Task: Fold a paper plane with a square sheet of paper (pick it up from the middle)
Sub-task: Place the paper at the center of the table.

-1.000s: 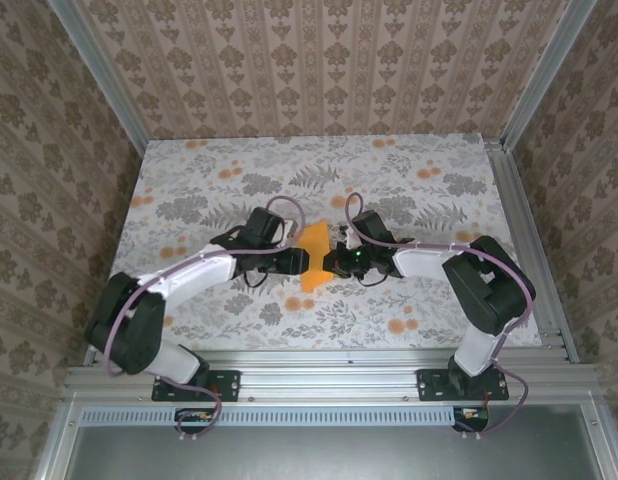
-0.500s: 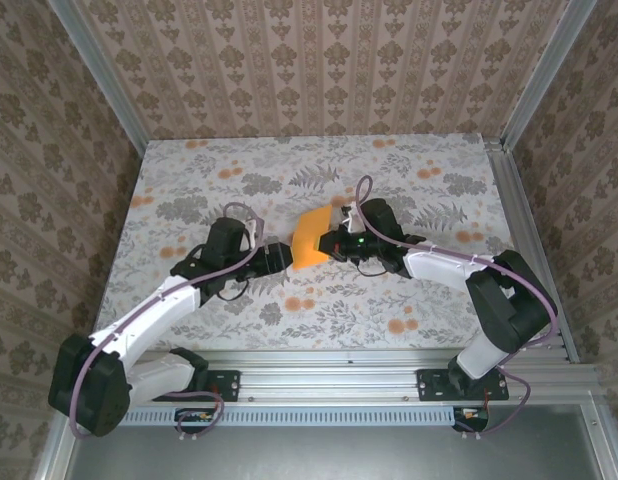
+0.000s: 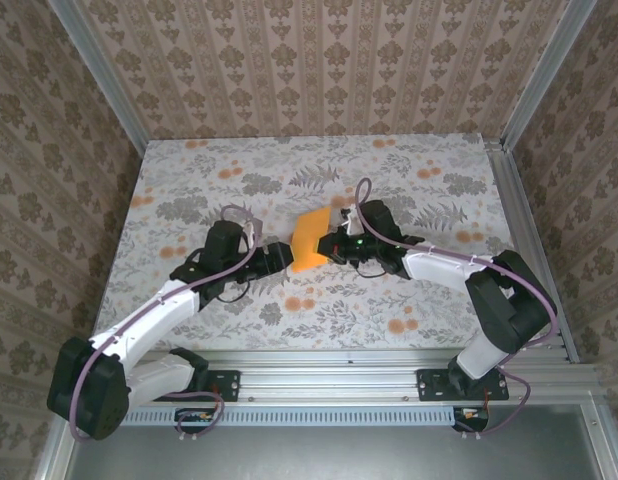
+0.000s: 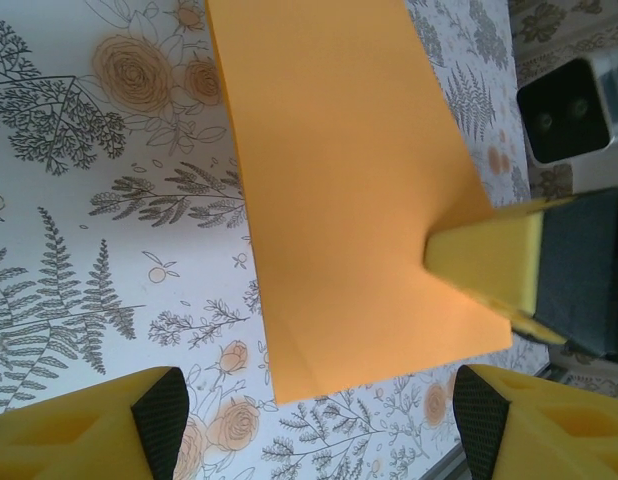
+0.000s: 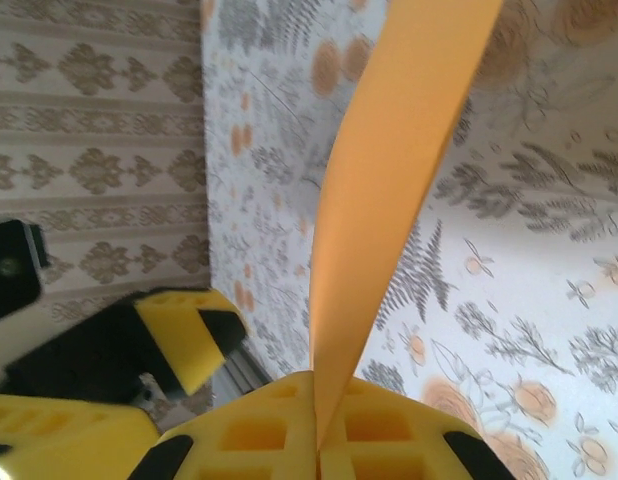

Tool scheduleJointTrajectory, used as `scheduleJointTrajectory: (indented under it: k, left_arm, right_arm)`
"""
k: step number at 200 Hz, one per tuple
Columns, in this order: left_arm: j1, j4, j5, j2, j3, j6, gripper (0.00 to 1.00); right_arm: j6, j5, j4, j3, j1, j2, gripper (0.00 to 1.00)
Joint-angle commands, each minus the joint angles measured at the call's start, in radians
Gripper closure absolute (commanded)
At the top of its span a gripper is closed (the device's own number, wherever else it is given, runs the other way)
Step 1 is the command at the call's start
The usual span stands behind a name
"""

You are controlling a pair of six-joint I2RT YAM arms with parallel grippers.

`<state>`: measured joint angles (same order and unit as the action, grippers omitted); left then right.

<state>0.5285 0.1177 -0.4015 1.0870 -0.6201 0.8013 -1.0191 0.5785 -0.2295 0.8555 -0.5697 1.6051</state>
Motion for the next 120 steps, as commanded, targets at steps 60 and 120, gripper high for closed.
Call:
scheduleJointTrajectory:
  k: [60, 120]
  left_arm:
    - [-0.008, -0.159, -0.084, 0.166, 0.043, 0.007, 0.33]
    - [0.039, -0.267, -0.077, 0.361, 0.022, -0.008, 0.47]
  right_arm:
    - [0.086, -0.085, 0.187, -0.070, -0.074, 0.004, 0.87]
    - [0.038, -0.046, 0.035, -0.131, -0.085, 0.038, 0.80]
